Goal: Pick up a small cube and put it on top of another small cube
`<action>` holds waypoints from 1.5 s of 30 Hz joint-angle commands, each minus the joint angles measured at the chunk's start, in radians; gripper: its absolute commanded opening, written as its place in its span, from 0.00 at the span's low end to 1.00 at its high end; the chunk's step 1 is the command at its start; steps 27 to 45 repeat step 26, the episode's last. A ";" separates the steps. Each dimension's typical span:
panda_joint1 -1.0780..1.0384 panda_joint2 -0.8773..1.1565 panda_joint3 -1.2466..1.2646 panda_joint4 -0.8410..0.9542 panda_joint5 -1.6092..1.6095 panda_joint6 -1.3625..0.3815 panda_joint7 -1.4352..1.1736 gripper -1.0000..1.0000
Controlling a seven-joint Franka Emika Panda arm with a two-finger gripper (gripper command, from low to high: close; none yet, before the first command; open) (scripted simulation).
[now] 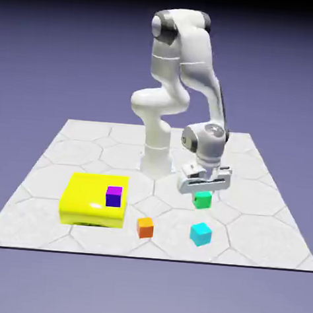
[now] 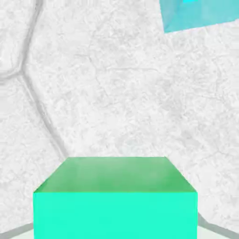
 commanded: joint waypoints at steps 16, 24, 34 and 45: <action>-0.544 -0.206 -0.325 0.306 -0.079 -0.507 0.126 0.00; -0.542 -0.063 -0.327 0.239 -0.044 -0.299 0.099 1.00; -0.543 -0.123 -0.326 0.267 -0.059 -0.386 0.110 1.00; -0.543 -0.123 -0.326 0.267 -0.059 -0.386 0.110 1.00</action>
